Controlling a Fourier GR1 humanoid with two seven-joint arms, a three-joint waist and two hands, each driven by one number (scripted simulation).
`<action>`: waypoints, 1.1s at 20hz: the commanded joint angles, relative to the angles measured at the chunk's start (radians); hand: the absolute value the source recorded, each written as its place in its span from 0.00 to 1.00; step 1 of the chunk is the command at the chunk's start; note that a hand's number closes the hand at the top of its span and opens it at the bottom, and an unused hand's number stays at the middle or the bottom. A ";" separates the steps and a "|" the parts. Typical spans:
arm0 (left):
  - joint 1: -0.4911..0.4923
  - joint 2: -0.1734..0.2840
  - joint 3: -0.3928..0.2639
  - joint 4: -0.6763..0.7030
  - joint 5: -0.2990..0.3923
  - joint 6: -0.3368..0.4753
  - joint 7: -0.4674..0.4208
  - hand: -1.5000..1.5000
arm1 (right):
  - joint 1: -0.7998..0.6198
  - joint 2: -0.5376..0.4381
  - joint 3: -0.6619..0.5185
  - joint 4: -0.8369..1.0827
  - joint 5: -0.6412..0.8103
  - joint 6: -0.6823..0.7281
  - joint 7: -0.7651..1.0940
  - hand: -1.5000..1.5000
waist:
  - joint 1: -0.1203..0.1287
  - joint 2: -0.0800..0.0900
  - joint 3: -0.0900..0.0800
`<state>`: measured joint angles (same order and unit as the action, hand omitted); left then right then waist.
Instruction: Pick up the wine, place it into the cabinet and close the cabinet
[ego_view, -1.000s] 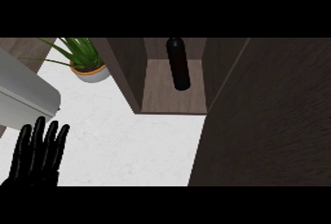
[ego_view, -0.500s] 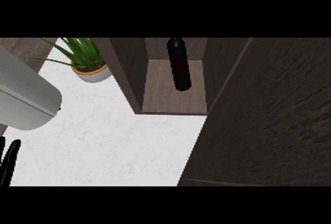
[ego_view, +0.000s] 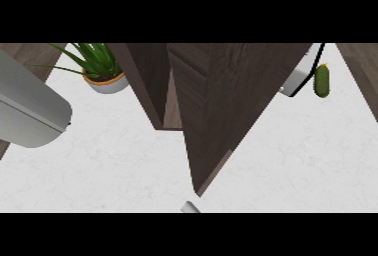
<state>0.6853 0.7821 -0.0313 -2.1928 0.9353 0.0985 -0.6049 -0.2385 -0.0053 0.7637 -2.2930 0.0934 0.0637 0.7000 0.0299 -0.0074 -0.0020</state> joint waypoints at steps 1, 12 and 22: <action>0.077 0.036 0.144 -0.012 0.108 -0.113 0.041 0.00 | -0.175 0.005 0.044 0.052 0.034 -0.163 0.065 1.00 | 0.008 0.000 0.000; 0.073 -0.028 0.229 0.056 0.102 -0.243 0.088 0.00 | -0.524 0.005 -0.208 0.535 -0.094 -0.227 -0.098 1.00 | -0.002 0.008 0.002; 0.008 -0.079 0.179 0.016 0.032 -0.216 0.199 0.00 | -0.682 -0.027 -0.401 0.838 -0.099 -0.146 -0.274 1.00 | -0.016 0.010 0.002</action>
<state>0.7231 0.7347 0.1682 -2.1904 1.0012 -0.1102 -0.4281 -0.9053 -0.0074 0.4355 -1.5404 -0.0023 -0.1292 0.4970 0.0220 0.0021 -0.0005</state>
